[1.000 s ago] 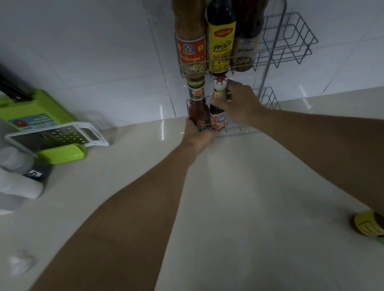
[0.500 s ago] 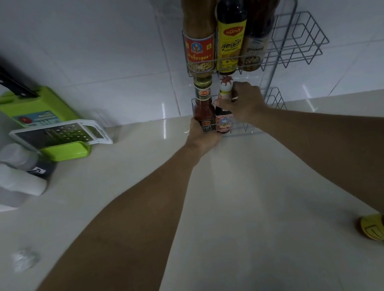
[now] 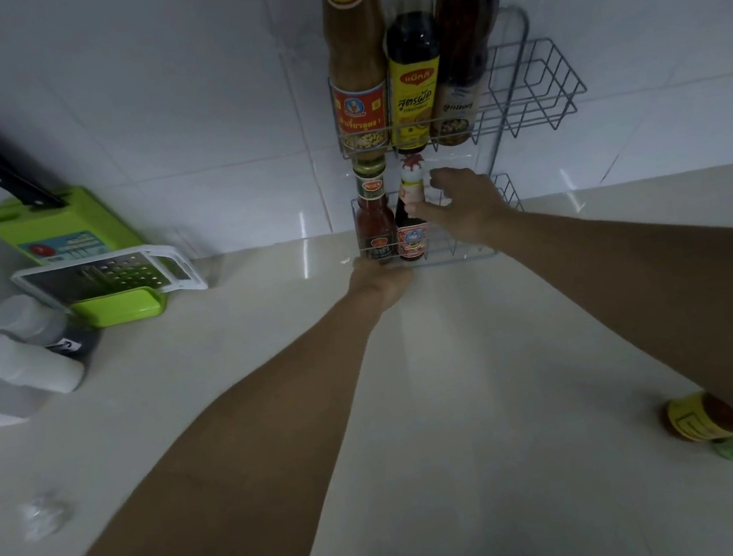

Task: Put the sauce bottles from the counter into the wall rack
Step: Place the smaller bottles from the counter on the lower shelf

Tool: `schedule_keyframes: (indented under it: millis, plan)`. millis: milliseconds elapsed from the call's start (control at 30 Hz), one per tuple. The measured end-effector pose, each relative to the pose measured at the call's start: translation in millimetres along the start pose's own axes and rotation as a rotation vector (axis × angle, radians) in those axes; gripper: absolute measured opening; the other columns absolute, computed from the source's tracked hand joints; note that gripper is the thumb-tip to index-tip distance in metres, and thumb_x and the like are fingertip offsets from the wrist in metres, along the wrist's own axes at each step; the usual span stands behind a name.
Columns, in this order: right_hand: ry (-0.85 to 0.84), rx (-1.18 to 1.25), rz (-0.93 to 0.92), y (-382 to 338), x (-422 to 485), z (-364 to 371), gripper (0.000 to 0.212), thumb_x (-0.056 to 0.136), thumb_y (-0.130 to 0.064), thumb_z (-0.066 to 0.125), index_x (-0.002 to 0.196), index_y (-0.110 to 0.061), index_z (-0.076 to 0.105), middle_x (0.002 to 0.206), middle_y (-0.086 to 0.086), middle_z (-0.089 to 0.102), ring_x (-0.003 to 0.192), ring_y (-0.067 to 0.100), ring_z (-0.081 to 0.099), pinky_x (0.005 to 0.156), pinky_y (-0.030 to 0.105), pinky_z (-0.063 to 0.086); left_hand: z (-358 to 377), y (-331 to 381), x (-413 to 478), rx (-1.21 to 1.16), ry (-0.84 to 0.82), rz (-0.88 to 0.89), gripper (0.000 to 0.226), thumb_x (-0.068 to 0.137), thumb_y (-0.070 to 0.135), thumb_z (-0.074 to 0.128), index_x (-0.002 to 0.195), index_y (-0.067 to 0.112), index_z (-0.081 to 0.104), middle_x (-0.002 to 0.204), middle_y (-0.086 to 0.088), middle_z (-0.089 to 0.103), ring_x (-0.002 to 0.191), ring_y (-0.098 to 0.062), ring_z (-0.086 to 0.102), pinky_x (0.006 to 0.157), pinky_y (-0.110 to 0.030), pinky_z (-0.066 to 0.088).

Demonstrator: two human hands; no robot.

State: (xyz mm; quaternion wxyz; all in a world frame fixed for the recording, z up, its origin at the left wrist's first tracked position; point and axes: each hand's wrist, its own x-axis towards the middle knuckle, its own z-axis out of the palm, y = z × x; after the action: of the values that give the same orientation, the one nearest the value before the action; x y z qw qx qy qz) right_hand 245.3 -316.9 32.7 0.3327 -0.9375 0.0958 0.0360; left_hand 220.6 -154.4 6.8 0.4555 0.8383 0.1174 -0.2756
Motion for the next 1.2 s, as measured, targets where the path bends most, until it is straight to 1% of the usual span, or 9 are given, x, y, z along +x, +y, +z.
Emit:
schedule_keyframes:
  millis: [133, 233, 300, 433, 600, 767, 933, 1033, 1200]
  plan:
    - [0.040, -0.018, -0.016, 9.0, -25.1, -25.6, 0.080, 0.085, -0.061, 0.064, 0.146, -0.013, 0.047, 0.149, 0.004, 0.050, 0.136, 0.023, 0.046, 0.108, 0.029, 0.035, 22.8, -0.4, -19.7, 0.053, -0.131, 0.105, 0.063, 0.085, 0.014, 0.064, 0.144, 0.010, 0.044, 0.130, -0.008, 0.057, 0.113, -0.023, 0.056, 0.086, -0.026, 0.046]
    - [0.067, -0.033, 0.002, 22.4, -50.0, -47.8, 0.068, 0.085, -0.063, 0.062, 0.135, -0.016, 0.059, 0.140, 0.002, 0.058, 0.129, 0.025, 0.051, 0.103, 0.030, 0.039, 48.6, 8.3, -37.2, 0.087, -0.236, 0.188, 0.076, 0.083, 0.017, 0.066, 0.153, 0.015, 0.036, 0.151, -0.004, 0.045, 0.133, -0.021, 0.047, 0.102, -0.030, 0.044]
    - [0.091, -0.055, 0.007, 35.0, -70.6, -65.8, 0.061, 0.087, -0.061, 0.060, 0.129, -0.017, 0.063, 0.135, 0.002, 0.062, 0.123, 0.023, 0.056, 0.095, 0.025, 0.037, 70.9, 14.6, -51.6, 0.117, -0.323, 0.262, 0.080, 0.082, 0.017, 0.066, 0.155, 0.018, 0.033, 0.158, -0.001, 0.039, 0.141, -0.019, 0.041, 0.102, -0.030, 0.042]
    - [0.156, -0.134, 0.043, 64.3, -119.7, -103.5, 0.055, 0.092, -0.061, 0.053, 0.125, -0.019, 0.065, 0.126, -0.002, 0.067, 0.111, 0.017, 0.061, 0.093, 0.024, 0.038, 119.5, 25.2, -79.1, 0.211, -0.494, 0.394, 0.082, 0.083, 0.015, 0.064, 0.157, 0.023, 0.029, 0.160, 0.002, 0.035, 0.147, -0.017, 0.033, 0.098, -0.031, 0.041]
    - [0.218, -0.260, 0.150, 108.4, -185.0, -142.9, 0.058, 0.092, -0.066, 0.044, 0.123, -0.021, 0.067, 0.122, -0.003, 0.068, 0.116, 0.018, 0.059, 0.097, 0.030, 0.042, 178.9, 31.9, -111.0, 0.329, -0.660, 0.493, 0.087, 0.083, 0.013, 0.066, 0.159, 0.025, 0.024, 0.163, 0.001, 0.029, 0.150, -0.020, 0.029, 0.105, -0.037, 0.042]
    - [0.149, -0.367, 0.255, 135.0, -244.5, -161.4, 0.065, 0.090, -0.072, 0.041, 0.124, -0.023, 0.065, 0.120, -0.004, 0.067, 0.112, 0.019, 0.059, 0.093, 0.035, 0.046, 225.6, 28.3, -134.9, 0.416, -0.773, 0.583, 0.095, 0.083, 0.018, 0.075, 0.160, 0.027, 0.019, 0.164, -0.001, 0.025, 0.149, -0.022, 0.029, 0.108, -0.037, 0.041]
    - [0.034, -0.432, 0.373, 155.5, -280.5, -152.6, 0.069, 0.080, -0.084, 0.038, 0.110, -0.030, 0.070, 0.102, -0.009, 0.065, 0.097, 0.015, 0.057, 0.081, 0.036, 0.049, 262.1, 19.0, -152.3, 0.459, -0.874, 0.621, 0.081, 0.078, 0.016, 0.076, 0.149, 0.024, 0.037, 0.133, 0.001, 0.056, 0.121, -0.018, 0.055, 0.099, -0.036, 0.050]
    - [0.046, -0.426, 0.377, 168.1, -292.3, -137.1, 0.057, 0.087, -0.072, 0.045, 0.093, -0.024, 0.075, 0.091, -0.005, 0.069, 0.087, 0.019, 0.062, 0.075, 0.036, 0.053, 273.5, 14.8, -157.0, 0.492, -0.795, 0.682, 0.061, 0.091, 0.019, 0.064, 0.147, 0.018, 0.039, 0.128, -0.003, 0.059, 0.116, -0.019, 0.057, 0.090, -0.029, 0.046]
    - [0.135, -0.420, 0.333, 173.2, -288.1, -124.0, 0.035, 0.094, -0.036, 0.054, 0.083, -0.008, 0.073, 0.076, 0.005, 0.062, 0.077, 0.025, 0.058, 0.064, 0.031, 0.041, 271.6, 10.1, -163.2, 0.488, -0.768, 0.739, 0.048, 0.097, 0.016, 0.058, 0.141, 0.009, 0.040, 0.131, -0.007, 0.052, 0.109, -0.015, 0.049, 0.089, -0.028, 0.043]
